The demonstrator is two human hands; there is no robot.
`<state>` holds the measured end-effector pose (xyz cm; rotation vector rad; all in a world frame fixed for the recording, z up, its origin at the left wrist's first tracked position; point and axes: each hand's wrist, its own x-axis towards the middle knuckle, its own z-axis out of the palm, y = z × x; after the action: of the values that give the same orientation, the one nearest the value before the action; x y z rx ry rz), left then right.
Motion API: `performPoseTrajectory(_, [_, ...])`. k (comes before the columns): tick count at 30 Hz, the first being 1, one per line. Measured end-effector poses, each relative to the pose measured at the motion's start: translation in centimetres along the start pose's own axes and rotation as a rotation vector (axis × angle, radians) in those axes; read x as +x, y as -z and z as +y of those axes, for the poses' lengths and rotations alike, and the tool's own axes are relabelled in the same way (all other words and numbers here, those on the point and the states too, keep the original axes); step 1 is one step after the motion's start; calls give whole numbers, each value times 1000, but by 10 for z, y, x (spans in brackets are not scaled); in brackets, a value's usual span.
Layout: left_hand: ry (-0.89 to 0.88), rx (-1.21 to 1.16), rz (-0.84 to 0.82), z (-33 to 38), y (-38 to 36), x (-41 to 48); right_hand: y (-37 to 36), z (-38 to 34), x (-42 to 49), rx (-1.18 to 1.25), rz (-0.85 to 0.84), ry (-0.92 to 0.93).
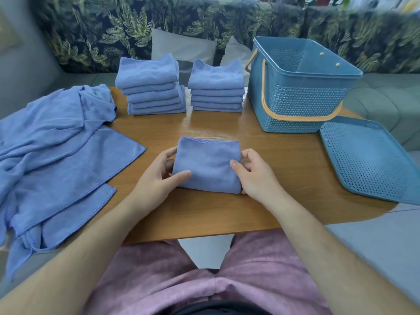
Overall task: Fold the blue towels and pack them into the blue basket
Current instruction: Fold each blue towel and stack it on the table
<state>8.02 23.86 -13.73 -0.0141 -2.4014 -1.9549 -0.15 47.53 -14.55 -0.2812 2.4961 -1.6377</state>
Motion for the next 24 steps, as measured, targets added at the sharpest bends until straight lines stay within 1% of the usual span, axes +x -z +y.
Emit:
performPoseTrajectory(3, [-52,29,81,-10,3,3,0,-1,2,14,4,-2])
performPoseTrajectory(5, [-89,44,83,-13,3,4,-1,-2,0,20,28,5])
performPoseTrajectory(8, [-127,205,114,-17,-1,6,-1,-8,-5,65,78,12])
performPoseTrajectory(10, [-157,273,142,-20,-2,7,1,-7,-7,60,9,63])
performPoseTrajectory(12, [-175,311,152,-19,-2,8,1,-4,-8,-10,-67,105])
performPoseTrajectory(13, [-180,319,160,-18,-3,7,1,-2,-8,-36,-78,132])
performPoseTrajectory(16, [-182,352,195,-17,-3,7,-2,-4,-8,-70,-27,237])
performPoseTrajectory(18, [-159,404,208,-17,-4,9,-4,-4,-6,-150,-14,246])
performPoseTrajectory(22, [-90,562,237,-23,-6,19,-9,2,-3,-458,25,139])
performPoseTrajectory(23, [-93,624,260,-24,-8,19,-10,1,-5,-526,52,142])
performPoseTrajectory(24, [-124,720,292,-24,-11,18,-12,0,-8,-604,89,183])
